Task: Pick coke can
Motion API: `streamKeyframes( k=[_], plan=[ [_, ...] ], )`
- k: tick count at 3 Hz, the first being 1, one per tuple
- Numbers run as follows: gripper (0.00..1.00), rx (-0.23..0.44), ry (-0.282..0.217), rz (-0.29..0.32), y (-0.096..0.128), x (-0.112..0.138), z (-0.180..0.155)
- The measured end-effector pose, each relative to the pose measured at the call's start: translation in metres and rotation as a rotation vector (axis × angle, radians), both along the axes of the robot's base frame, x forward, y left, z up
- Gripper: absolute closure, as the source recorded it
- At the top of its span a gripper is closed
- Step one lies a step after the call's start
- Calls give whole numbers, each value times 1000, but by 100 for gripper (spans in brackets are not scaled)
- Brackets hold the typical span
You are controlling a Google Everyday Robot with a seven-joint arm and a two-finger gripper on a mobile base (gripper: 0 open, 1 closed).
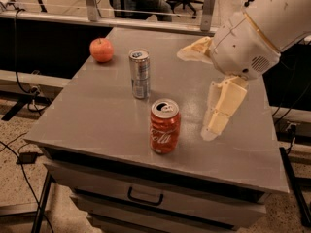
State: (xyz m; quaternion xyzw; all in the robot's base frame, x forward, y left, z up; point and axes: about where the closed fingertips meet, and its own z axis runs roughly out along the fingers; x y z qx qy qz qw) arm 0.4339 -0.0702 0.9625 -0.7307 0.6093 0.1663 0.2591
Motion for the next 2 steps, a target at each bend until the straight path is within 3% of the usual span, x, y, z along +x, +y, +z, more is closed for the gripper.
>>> streamKeyframes(
  k=[1, 2],
  plan=[
    [0, 197, 1, 81, 21, 4, -5],
    [0, 293, 24, 132, 39, 6, -12]
  ],
)
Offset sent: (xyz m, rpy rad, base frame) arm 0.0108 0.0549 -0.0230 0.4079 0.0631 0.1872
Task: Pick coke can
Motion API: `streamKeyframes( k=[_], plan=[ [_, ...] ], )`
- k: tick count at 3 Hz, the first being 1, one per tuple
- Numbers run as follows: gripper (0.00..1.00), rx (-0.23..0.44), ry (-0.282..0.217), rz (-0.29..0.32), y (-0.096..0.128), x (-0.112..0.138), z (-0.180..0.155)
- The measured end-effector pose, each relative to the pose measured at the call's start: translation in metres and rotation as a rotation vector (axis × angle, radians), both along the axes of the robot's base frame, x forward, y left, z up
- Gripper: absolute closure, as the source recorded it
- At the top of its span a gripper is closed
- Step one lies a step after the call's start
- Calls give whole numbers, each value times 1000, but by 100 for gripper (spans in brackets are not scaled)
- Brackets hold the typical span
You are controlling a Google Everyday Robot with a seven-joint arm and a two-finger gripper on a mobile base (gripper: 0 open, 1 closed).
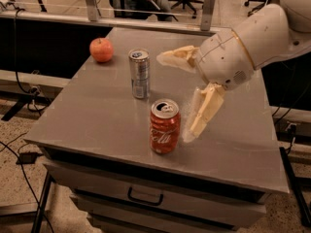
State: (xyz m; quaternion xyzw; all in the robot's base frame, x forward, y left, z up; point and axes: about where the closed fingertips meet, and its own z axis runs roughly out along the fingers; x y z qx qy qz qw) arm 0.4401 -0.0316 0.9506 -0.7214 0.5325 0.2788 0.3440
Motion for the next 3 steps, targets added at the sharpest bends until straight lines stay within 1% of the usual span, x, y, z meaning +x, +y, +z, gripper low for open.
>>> streamKeyframes(
  k=[1, 2, 3],
  plan=[
    [0, 26, 28, 31, 15, 1, -11],
    [0, 19, 59, 38, 23, 3, -25],
    [0, -9, 79, -2, 21, 7, -40]
  ],
)
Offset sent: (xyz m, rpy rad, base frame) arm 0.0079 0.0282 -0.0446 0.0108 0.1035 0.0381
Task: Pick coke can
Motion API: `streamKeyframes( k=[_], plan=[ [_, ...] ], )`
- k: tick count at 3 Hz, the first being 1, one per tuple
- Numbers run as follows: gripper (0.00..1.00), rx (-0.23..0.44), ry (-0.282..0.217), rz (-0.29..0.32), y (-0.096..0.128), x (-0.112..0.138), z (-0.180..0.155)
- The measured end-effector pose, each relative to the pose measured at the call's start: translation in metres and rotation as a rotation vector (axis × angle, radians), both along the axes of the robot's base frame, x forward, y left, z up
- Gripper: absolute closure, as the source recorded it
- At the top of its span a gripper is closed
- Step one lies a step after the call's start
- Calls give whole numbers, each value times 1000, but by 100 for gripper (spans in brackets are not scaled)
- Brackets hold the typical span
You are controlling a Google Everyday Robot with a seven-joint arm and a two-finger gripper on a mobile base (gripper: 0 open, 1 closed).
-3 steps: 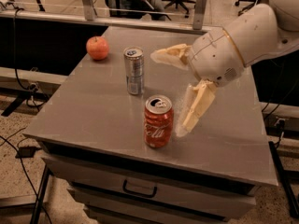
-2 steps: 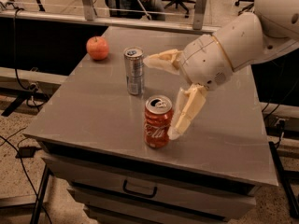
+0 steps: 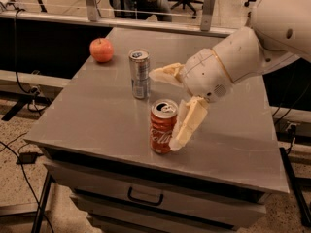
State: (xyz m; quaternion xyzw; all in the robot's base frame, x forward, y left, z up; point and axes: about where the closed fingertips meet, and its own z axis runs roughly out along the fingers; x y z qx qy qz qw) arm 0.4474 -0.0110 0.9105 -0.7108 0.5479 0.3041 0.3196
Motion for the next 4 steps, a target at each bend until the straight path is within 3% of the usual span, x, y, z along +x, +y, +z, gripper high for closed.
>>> streamKeyframes(
  k=[1, 2, 4],
  plan=[
    [0, -9, 15, -5, -7, 4, -11],
    [14, -10, 13, -2, -6, 3, -11],
    [61, -12, 8, 3, -3, 2, -9]
  ],
)
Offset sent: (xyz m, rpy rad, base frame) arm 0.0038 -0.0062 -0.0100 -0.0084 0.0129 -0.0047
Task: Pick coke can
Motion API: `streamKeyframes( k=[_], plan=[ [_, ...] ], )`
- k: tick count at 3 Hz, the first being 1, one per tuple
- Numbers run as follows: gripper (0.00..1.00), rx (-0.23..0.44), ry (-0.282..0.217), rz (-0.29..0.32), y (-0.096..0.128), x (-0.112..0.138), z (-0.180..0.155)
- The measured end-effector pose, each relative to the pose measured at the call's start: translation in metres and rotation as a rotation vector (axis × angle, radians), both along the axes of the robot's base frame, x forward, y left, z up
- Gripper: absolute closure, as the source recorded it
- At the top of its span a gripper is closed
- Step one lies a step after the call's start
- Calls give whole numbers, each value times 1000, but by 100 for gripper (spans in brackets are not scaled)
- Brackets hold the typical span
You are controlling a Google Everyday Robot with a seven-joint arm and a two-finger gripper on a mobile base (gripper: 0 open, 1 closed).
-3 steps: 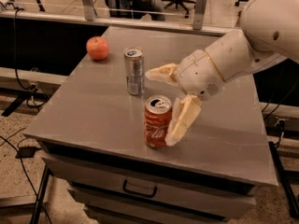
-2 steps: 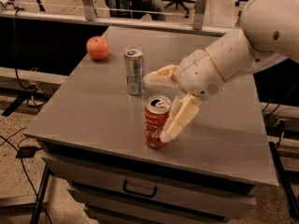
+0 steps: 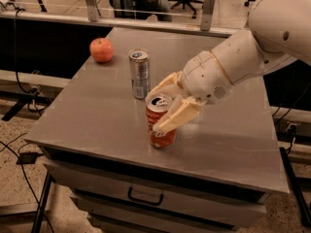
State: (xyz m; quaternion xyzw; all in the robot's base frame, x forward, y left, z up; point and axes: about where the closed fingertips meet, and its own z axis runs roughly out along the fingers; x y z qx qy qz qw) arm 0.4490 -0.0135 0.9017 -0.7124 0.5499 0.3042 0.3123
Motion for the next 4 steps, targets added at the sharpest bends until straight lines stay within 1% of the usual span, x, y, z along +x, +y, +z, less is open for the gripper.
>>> streamKeyframes(
  k=[1, 2, 3, 4],
  plan=[
    [85, 16, -18, 5, 3, -2, 7],
    [100, 39, -83, 11, 2, -12, 34],
    [100, 77, -180, -6, -7, -29, 73],
    [100, 77, -180, -6, -7, -29, 73]
  ],
)
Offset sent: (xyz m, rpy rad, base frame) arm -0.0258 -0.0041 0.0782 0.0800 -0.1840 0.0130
